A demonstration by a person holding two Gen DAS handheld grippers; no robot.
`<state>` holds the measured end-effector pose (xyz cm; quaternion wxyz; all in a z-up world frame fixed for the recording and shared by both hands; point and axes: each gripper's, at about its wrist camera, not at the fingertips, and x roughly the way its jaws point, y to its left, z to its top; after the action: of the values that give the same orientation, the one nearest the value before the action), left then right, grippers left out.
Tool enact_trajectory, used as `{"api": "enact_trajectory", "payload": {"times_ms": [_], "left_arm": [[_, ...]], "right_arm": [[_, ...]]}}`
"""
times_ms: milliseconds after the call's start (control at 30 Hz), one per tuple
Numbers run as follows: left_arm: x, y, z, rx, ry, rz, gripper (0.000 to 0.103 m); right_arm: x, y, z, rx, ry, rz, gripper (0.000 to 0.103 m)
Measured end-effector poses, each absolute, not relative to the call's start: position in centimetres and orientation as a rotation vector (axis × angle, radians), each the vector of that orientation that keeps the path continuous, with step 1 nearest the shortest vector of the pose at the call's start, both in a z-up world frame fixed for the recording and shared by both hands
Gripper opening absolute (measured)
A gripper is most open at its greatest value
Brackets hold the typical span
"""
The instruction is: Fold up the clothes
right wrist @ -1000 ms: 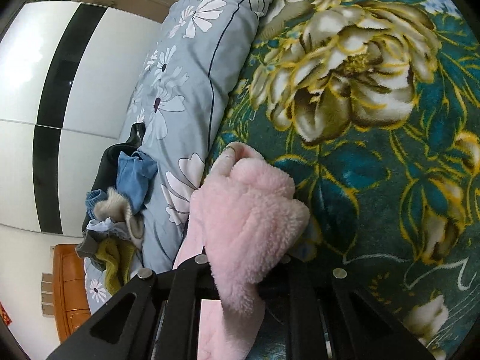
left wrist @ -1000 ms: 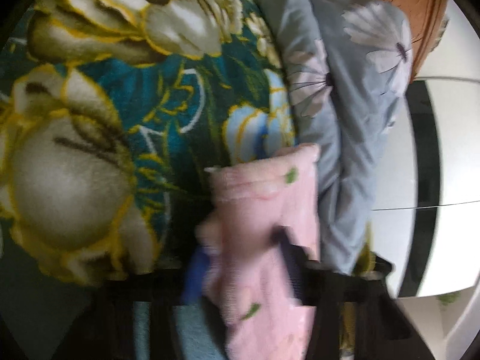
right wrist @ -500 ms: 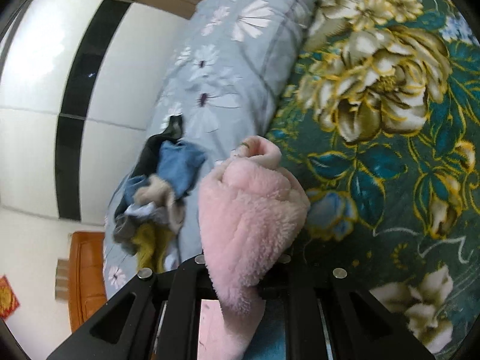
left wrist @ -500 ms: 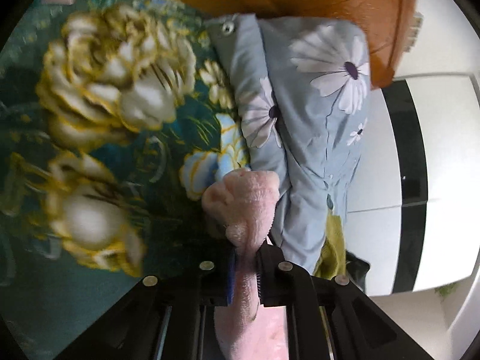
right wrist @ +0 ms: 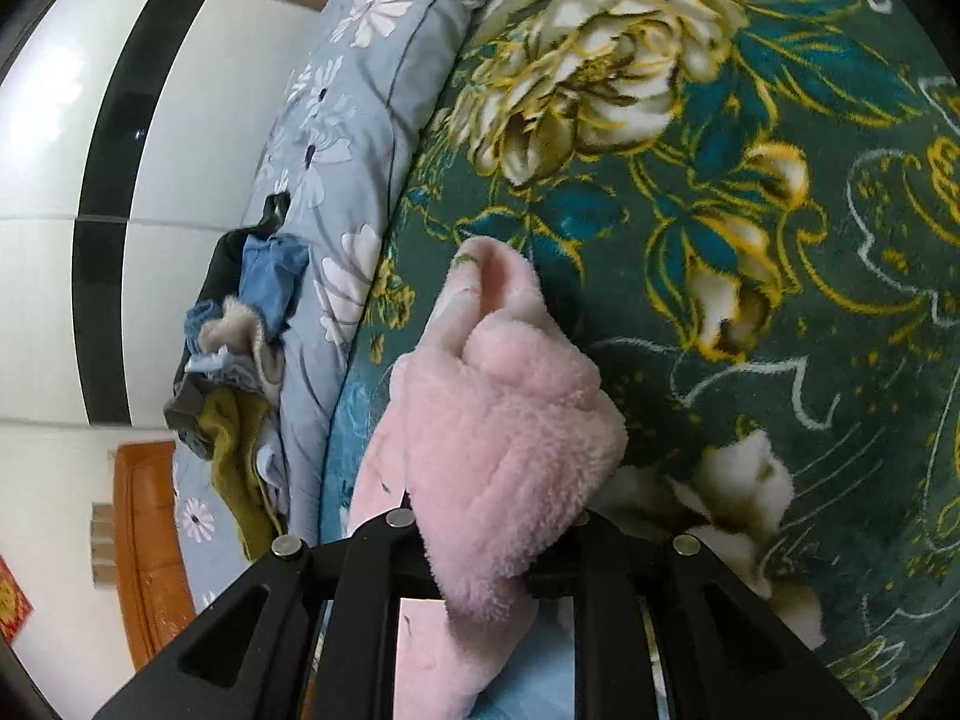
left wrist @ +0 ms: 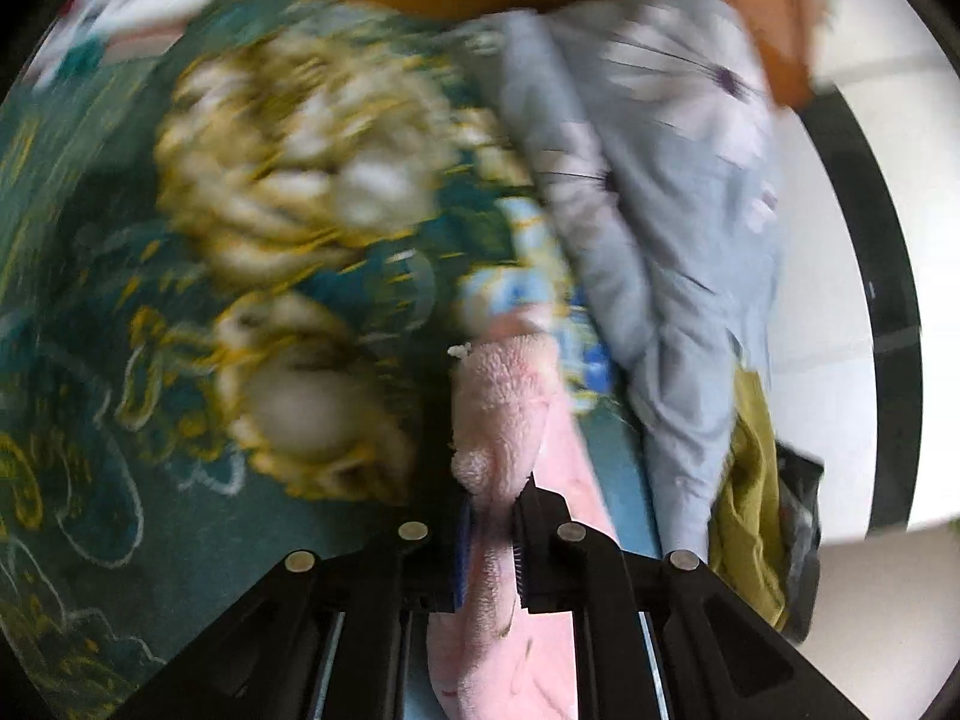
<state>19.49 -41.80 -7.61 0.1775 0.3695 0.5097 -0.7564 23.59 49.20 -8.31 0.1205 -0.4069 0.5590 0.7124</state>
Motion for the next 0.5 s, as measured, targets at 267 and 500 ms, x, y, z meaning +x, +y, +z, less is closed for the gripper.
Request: {"api": "enact_trajectory", "payload": {"times_ms": [267,500], "left_arm": [[14.2,-34.9,-1.3,1.238,1.085,-2.383,0.012],[11.9,-22.2,3.8,1.327,0.807,-2.662,0.012]], "right_arm": [[25.6,48.2,-7.5,-1.181,1.51,2.167,0.062],[28.5,48.3,-7.2,-1.206,1.393,2.211,0.072]]}}
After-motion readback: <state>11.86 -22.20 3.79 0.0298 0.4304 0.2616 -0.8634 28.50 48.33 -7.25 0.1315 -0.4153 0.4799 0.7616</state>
